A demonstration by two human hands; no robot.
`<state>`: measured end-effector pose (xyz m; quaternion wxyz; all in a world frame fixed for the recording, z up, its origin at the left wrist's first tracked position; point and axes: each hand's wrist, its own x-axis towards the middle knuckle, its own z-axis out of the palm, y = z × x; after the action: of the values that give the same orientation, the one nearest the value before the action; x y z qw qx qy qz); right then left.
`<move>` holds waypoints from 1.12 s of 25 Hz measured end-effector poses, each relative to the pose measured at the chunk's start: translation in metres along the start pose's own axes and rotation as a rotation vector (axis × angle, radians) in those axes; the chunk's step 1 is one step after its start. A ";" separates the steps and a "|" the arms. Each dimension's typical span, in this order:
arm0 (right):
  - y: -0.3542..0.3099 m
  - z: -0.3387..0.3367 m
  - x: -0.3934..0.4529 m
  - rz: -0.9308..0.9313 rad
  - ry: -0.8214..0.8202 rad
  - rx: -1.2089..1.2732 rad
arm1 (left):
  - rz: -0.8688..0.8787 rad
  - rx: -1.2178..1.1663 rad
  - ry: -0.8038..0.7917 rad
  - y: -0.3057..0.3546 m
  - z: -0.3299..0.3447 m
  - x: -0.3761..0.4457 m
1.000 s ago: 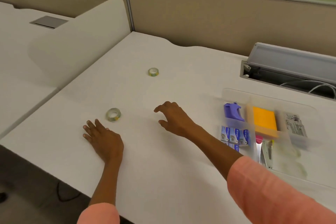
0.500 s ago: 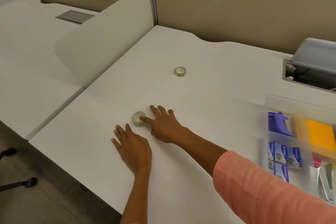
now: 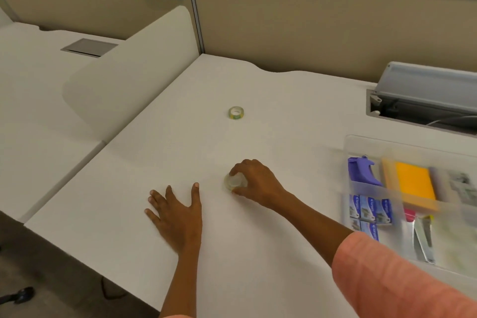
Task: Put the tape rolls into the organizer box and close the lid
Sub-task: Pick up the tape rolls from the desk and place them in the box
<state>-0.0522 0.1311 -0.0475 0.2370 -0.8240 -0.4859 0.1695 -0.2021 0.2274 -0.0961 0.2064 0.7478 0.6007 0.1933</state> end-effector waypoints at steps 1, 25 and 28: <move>0.004 -0.007 -0.006 0.016 0.017 0.033 | -0.002 -0.006 0.001 -0.001 -0.001 -0.001; 0.209 -0.154 -0.296 0.792 0.393 -0.383 | 0.960 -0.303 -0.641 0.208 0.065 -0.225; 0.217 -0.148 -0.297 0.811 0.316 -0.382 | 0.947 -0.245 -0.642 0.205 0.074 -0.222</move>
<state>0.0400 -0.2543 -0.0305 0.0671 -0.9917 -0.1054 0.0285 -0.0392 -0.0351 -0.0566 0.3541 0.9266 0.0818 0.0964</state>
